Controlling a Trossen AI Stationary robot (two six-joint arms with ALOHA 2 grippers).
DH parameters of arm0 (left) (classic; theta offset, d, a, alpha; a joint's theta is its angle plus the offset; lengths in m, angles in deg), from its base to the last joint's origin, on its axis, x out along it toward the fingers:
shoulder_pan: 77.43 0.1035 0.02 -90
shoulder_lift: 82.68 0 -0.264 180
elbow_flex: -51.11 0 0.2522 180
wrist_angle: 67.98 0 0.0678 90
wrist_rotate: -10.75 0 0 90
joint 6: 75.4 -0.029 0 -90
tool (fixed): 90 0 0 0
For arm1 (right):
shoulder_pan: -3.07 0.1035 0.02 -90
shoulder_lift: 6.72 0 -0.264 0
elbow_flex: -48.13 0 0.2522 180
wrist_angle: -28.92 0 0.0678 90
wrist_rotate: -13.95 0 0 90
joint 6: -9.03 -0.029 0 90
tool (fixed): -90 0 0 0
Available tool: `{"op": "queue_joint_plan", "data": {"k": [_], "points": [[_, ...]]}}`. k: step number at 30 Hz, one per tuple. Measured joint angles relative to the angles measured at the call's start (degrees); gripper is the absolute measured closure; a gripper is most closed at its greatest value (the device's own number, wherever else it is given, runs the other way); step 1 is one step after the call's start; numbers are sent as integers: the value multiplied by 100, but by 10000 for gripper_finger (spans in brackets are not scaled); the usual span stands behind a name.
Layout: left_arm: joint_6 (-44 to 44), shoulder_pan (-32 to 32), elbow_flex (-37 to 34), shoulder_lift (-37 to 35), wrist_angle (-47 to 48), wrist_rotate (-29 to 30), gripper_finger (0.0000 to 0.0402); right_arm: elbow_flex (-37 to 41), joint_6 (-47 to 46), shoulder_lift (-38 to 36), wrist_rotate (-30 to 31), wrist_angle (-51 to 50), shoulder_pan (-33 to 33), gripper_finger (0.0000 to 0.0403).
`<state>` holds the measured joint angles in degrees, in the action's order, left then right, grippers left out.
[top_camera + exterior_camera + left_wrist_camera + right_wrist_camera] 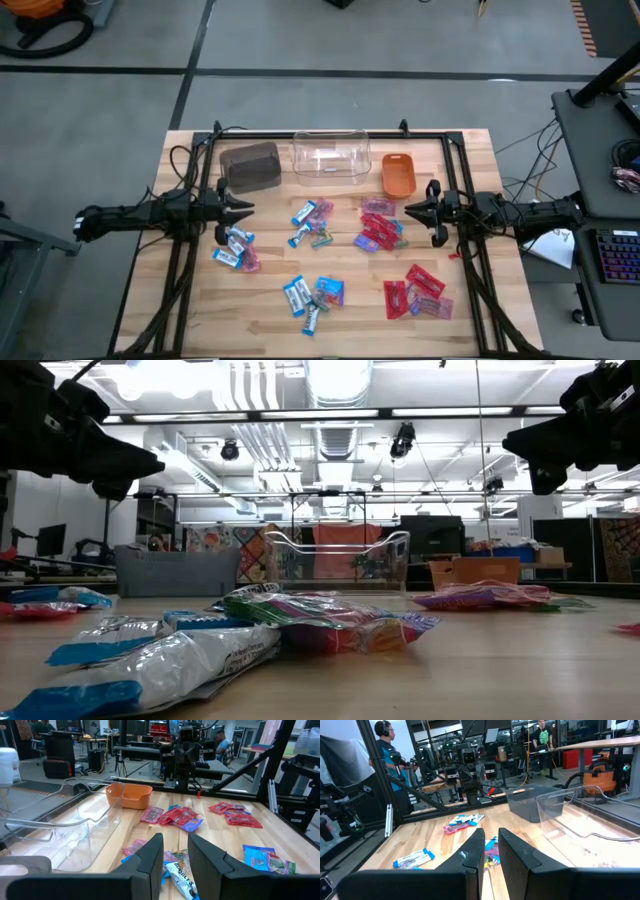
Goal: Sort candy
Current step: Put the red chocolate into the transparent bin
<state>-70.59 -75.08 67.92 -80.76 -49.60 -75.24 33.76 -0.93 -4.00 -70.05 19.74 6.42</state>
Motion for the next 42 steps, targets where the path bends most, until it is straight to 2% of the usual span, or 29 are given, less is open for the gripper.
{"op": "queue_joint_plan", "data": {"k": [2, 7, 10, 17, 22, 26, 32, 37, 42], "points": [[64, 0, -4, 4, -283, 10, 327, 0, 5, 0, 0, 0, 0, 355], [1123, 0, -4, -2, -1398, 82, 327, -1, 2, 0, 1, 2, 0, 355], [1232, 0, -4, 10, -1922, 127, 327, 1, -6, -1, 1, 2, 0, 355], [1816, -10, -134, 199, -2508, -183, 327, 0, -24, -1, 1, 44, -1, 355], [1671, -11, -157, 512, -2567, 409, 327, 0, -896, 1, 1, 108, 0, 355], [1587, -11, -157, 915, -2880, 439, 327, 0, -1286, -1, 2, 406, -2, 355], [1682, -81, -168, 1806, -3921, -187, 327, -1, -1297, -1, 4, 483, -2, 355], [1653, -125, -168, 2627, -4391, -172, 327, -1, -702, 1, 165, 506, -2, 355], [1601, -125, -171, 3457, -4990, -147, 327, -1, -899, 174, 315, 539, 0, 355]]}}
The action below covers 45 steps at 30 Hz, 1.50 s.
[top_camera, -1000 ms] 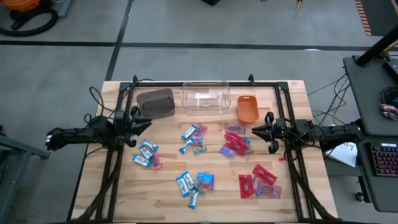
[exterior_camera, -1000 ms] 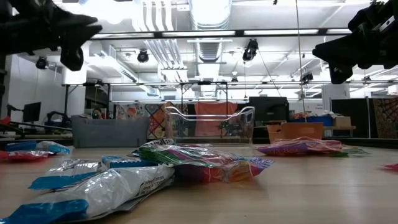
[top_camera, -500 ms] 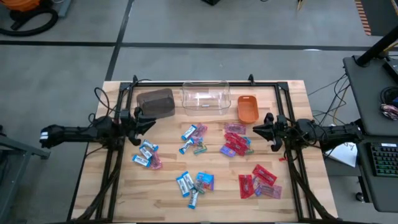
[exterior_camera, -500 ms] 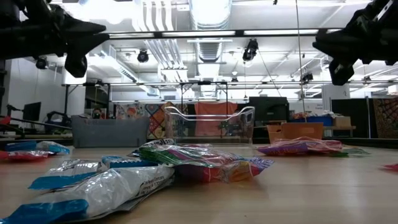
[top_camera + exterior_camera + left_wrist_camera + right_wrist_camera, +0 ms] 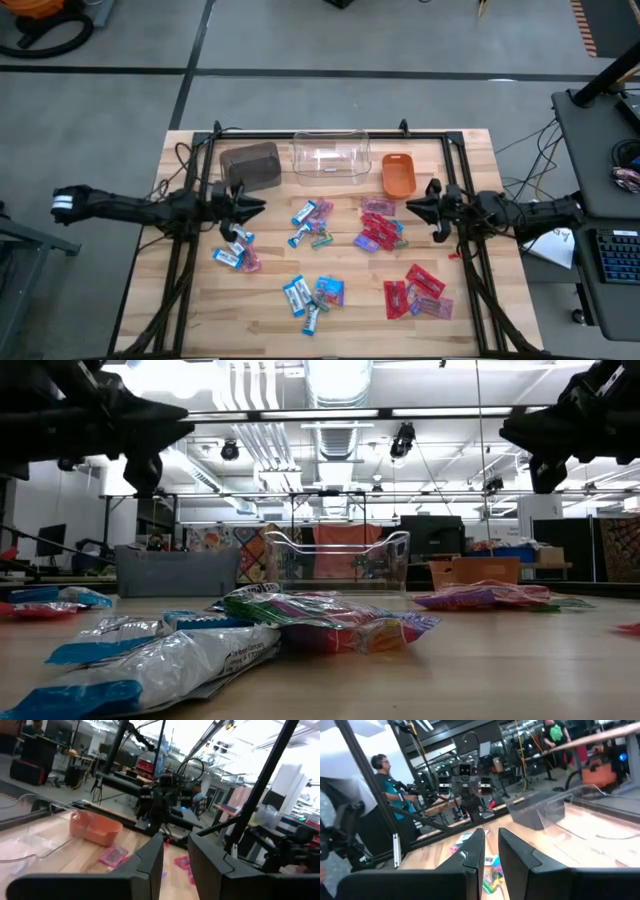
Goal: Sort candy
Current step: Put the red chocolate into the transparent bin
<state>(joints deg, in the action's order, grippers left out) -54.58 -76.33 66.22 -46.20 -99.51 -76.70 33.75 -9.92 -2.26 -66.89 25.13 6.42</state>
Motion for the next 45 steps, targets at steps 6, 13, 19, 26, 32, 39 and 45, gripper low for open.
{"op": "queue_joint_plan", "data": {"k": [6, 13, 19, 26, 32, 39, 45], "points": [[-499, 0, 32, 843, -1001, 2, 327, -11, -51, 760, 237, 566, 0, 355], [-1135, 0, 389, 1496, -1035, 7, 327, -713, 160, 2029, 435, -361, 0, 355], [-1159, 0, 584, 1922, -1022, 5, 327, -1622, 842, 3059, 398, -1599, 14, 355], [-1238, 2, 664, 2299, -1031, 4, 327, -2805, 733, 4180, 388, -3091, 156, 332], [-1254, 4, 743, 2460, -1047, 4, 327, -3312, 457, 4992, 239, -3369, 289, 257], [-1266, 4, 754, 2460, -1047, 4, 327, -3380, -173, 5801, 91, -3507, 322, 198], [-1266, 4, 767, 2462, -1041, 4, 327, -3364, -361, 6395, 86, -3474, 328, 195]]}}
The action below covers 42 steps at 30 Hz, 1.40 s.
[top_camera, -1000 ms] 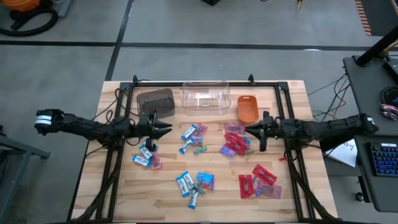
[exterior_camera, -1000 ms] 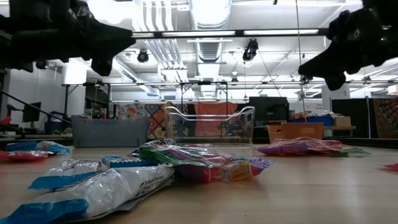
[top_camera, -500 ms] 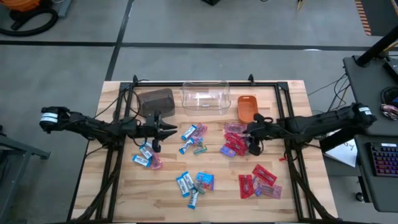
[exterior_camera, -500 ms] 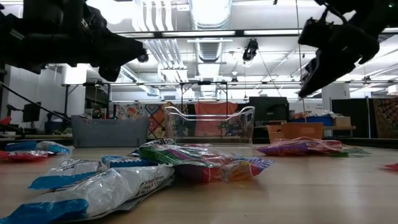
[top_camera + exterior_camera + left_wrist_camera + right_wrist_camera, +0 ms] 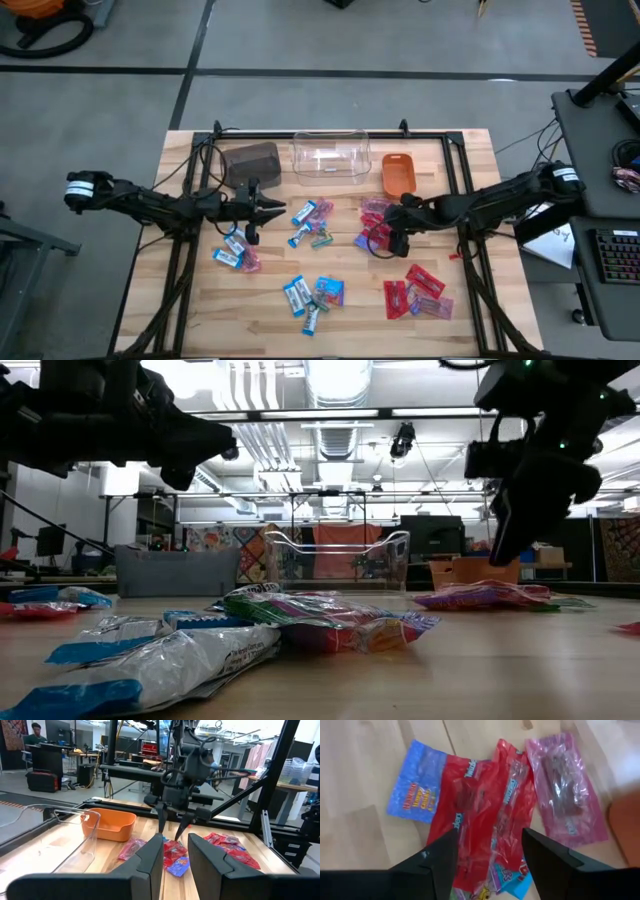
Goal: Sort candy
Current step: Put the red chocolate into the transparent bin
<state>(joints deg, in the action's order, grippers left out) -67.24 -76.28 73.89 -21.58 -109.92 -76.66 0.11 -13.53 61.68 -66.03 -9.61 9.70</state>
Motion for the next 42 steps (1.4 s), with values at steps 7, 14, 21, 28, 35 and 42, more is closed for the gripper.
{"op": "queue_joint_plan", "data": {"k": [7, 14, 21, 28, 35, 42], "points": [[0, 0, 0, 0, 4, 0, 327, 0, 2, 531, 0, 311, 0, 215], [0, 0, 0, 0, 4, 0, 327, 0, 3, 856, 2, 609, 0, 257], [0, 0, 0, 0, 22, 0, 327, -9, 11, 971, 2, 779, 0, 343], [0, 2, 0, 8, 33, 0, 327, -7, 70, 721, 4, 756, 0, 392], [2, 0, 0, 7, 36, 0, 327, -7, 84, 100, 4, 749, 0, 394], [2, 0, 0, 7, 37, 0, 327, -7, 411, -462, 51, 1000, 0, 394]]}}
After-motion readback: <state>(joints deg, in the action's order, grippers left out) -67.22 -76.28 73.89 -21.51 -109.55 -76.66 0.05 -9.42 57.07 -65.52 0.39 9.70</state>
